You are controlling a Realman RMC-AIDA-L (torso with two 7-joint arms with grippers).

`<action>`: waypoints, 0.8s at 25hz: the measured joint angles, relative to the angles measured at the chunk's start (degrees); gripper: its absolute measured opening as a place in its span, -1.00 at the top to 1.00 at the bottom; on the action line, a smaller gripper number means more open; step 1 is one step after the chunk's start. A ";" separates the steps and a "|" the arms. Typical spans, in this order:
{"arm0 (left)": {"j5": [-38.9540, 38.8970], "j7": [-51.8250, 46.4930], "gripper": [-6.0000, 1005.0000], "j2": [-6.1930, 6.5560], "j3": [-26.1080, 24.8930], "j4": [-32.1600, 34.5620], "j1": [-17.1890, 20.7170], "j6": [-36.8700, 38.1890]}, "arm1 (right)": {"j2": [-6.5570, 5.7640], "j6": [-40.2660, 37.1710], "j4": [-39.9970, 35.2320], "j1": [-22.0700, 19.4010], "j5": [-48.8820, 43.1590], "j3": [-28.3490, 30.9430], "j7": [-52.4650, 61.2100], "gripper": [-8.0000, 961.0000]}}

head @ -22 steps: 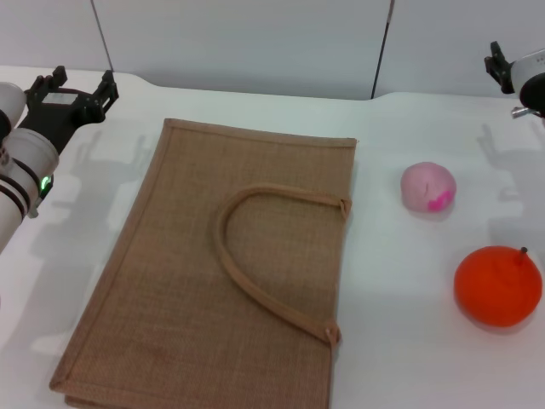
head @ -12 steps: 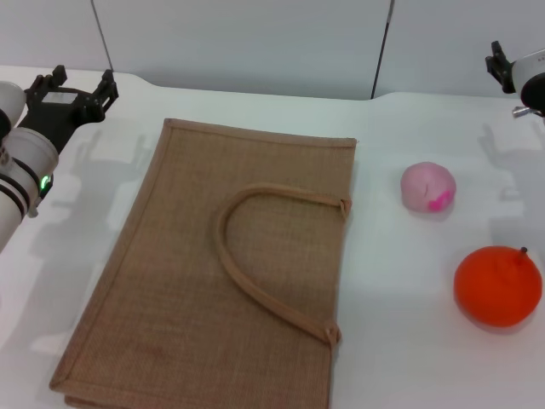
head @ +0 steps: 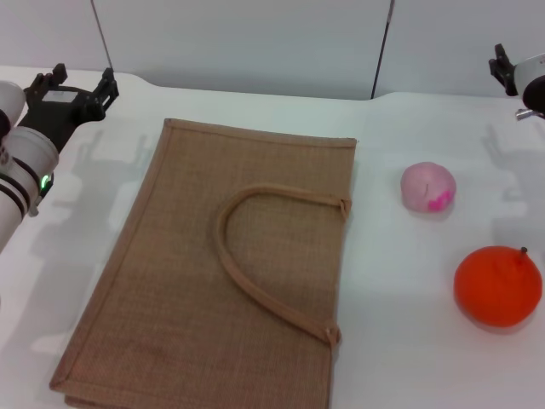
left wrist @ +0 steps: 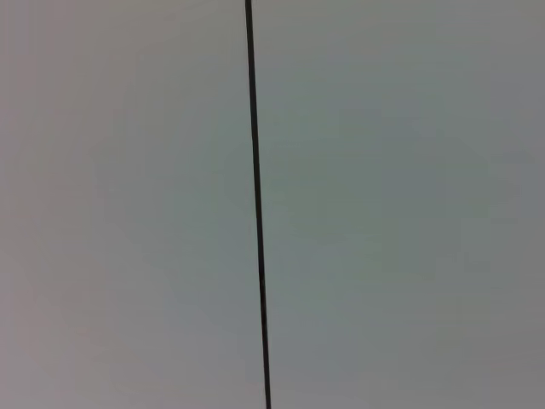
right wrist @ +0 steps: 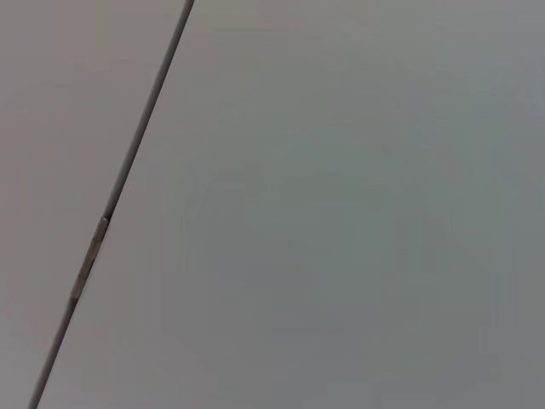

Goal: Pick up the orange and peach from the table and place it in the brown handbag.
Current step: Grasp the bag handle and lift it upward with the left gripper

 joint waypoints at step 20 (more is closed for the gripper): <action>28.44 -24.86 -0.43 0.67 15.51 6.91 -0.87 -1.49 | -0.11 0.94 0.77 -0.63 0.00 0.00 0.00 -0.71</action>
